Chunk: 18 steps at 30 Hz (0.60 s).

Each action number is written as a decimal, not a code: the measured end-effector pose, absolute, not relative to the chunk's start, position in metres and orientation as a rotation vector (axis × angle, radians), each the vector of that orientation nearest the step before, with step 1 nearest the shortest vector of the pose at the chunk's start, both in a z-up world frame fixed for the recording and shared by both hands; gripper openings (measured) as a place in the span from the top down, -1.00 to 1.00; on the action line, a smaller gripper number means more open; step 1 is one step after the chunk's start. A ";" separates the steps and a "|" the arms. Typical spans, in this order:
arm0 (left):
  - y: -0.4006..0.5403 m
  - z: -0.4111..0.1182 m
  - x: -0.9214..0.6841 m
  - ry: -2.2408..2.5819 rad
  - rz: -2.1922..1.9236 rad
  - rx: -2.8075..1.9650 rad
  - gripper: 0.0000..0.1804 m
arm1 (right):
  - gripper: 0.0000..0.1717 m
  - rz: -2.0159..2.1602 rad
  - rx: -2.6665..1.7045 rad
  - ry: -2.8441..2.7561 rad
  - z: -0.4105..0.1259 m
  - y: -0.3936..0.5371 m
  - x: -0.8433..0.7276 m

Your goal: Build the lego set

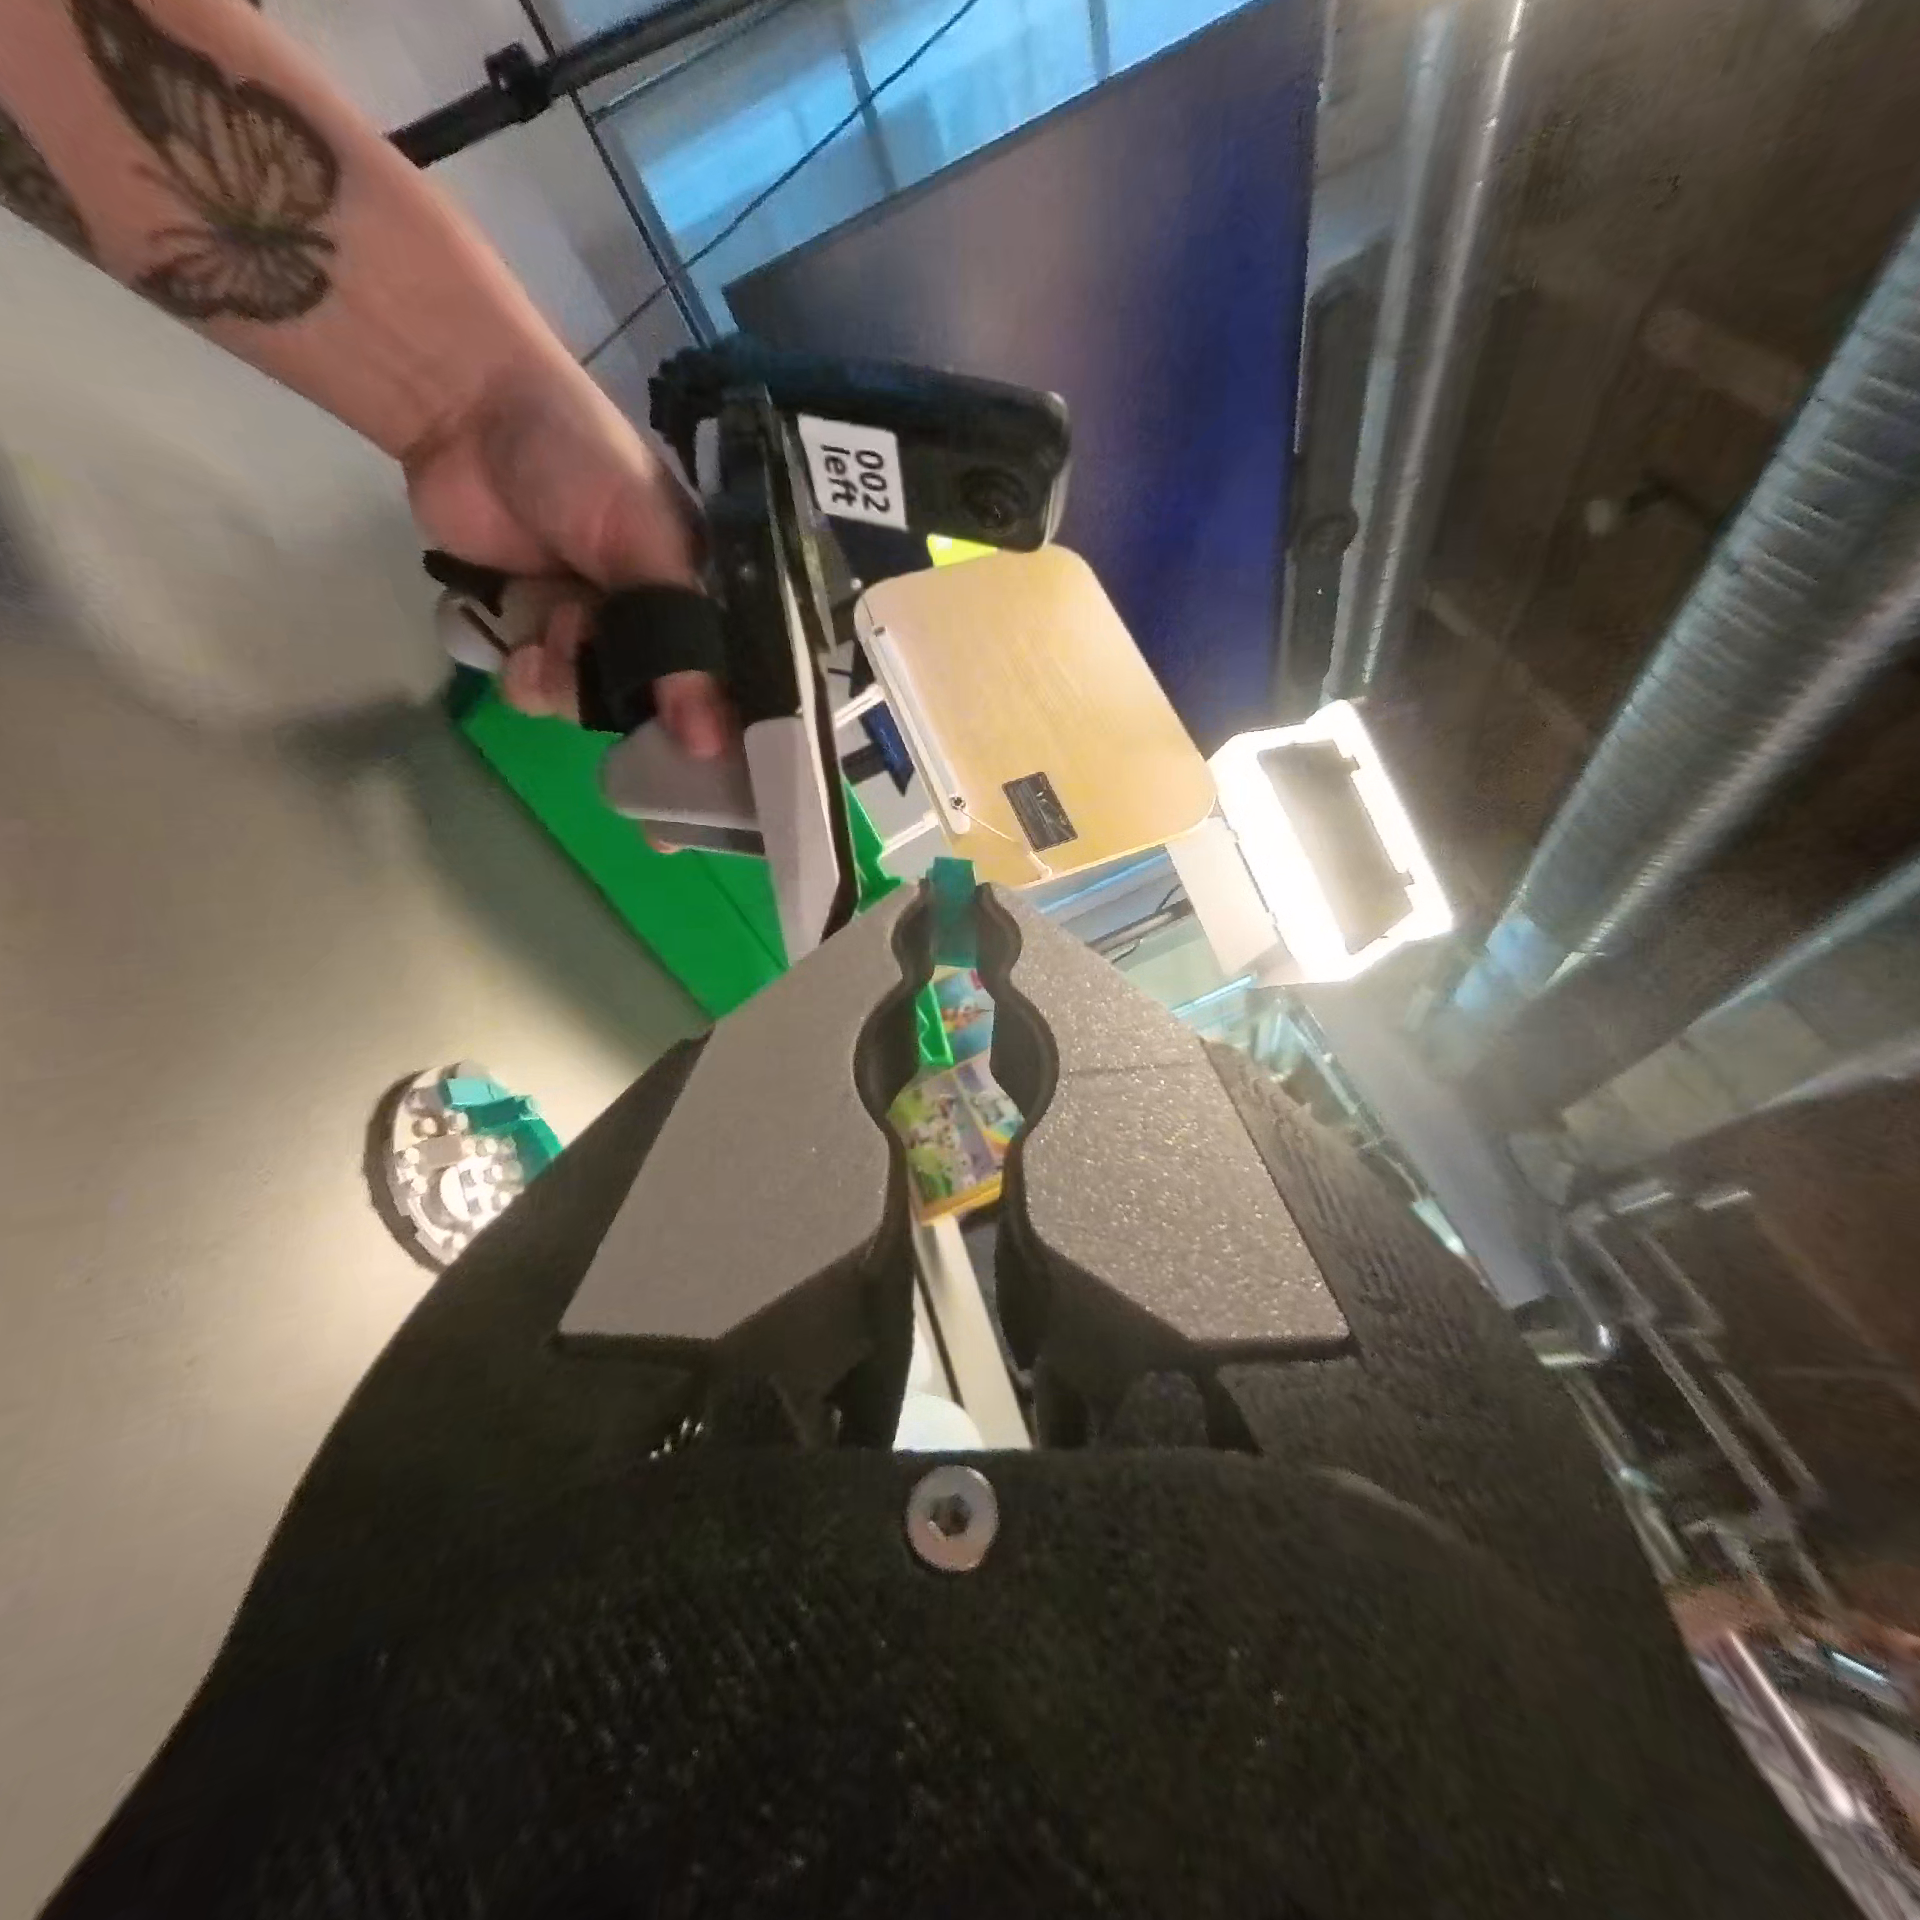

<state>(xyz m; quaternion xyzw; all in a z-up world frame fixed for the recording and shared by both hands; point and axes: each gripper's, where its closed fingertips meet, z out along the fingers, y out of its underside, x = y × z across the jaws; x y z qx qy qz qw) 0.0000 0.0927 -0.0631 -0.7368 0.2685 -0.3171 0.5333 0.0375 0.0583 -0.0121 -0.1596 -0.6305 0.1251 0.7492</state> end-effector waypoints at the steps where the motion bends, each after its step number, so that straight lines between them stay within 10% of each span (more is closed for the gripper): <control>1: 0.090 -0.059 0.005 0.632 -0.794 -1.740 1.00 | 0.96 0.273 -0.346 -1.382 -0.013 0.059 0.037; 11: 0.063 -0.021 0.024 0.517 -1.365 -1.555 0.78 | 0.94 0.551 -0.441 -1.419 -0.014 0.052 0.036; 18: 0.063 -0.024 0.029 0.518 -1.388 -1.576 0.99 | 0.94 0.508 -0.476 -1.454 -0.021 0.058 0.033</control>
